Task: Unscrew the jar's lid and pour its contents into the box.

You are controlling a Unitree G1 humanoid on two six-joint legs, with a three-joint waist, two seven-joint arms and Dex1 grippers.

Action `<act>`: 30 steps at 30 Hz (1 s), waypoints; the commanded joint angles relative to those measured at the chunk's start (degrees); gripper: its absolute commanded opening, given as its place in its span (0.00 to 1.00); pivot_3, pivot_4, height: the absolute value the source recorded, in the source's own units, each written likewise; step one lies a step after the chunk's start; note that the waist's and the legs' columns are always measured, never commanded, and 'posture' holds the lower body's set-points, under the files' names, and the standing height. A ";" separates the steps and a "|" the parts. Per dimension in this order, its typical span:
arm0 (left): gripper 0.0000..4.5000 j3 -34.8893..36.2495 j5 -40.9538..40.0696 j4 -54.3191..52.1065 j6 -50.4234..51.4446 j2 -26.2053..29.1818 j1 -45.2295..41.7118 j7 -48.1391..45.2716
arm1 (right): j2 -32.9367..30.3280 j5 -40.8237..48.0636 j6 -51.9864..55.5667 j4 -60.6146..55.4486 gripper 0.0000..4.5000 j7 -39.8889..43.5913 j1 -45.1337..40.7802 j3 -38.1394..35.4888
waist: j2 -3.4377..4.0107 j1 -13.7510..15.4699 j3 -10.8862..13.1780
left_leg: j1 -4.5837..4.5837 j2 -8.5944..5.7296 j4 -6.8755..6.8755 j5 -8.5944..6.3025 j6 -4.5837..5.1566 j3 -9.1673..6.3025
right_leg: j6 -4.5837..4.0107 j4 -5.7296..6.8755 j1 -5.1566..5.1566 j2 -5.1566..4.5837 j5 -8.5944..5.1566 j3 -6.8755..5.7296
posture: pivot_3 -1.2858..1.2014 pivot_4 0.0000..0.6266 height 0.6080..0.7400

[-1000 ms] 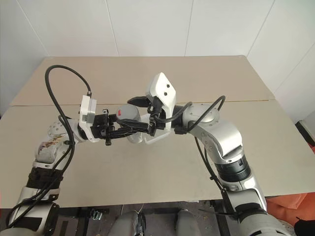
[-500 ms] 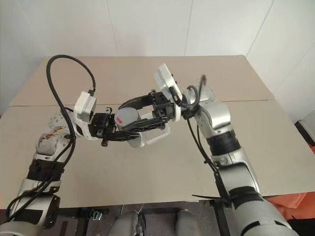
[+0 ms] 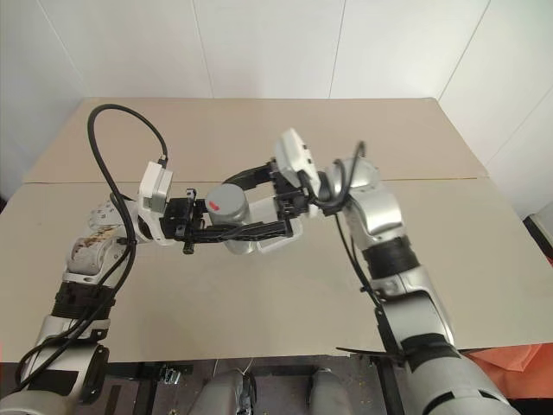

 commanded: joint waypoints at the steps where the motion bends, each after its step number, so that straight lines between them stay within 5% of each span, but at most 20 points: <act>1: 0.43 1.09 1.04 0.95 -2.44 -0.25 -0.64 1.56 | -0.28 1.33 5.69 -11.27 1.00 -8.73 1.89 -2.21 | 0.00 -0.45 0.00 | 0.01 0.01 -0.03 0.00 0.00 0.00 | 0.00 0.01 -0.02 0.01 0.00 0.01 | 0.52 0.24 1.00; 13: 0.43 -0.01 2.38 1.89 -3.85 -1.57 -1.49 1.93 | 6.17 -3.03 17.93 -18.91 1.00 -30.97 1.07 1.73 | 0.00 -0.66 0.00 | 0.02 0.00 -0.05 0.00 -0.01 0.00 | 0.00 0.03 -0.03 0.04 0.00 0.05 | 0.52 0.24 1.00; 30: 0.43 2.13 1.13 0.79 -3.13 1.81 -0.50 1.74 | -3.21 -3.28 15.39 -13.09 1.00 -30.99 2.59 -3.80 | 0.00 -0.72 0.00 | 0.01 0.01 -0.06 -0.02 0.04 -0.01 | 0.00 -0.04 -0.01 0.04 0.00 0.03 | 0.52 0.24 1.00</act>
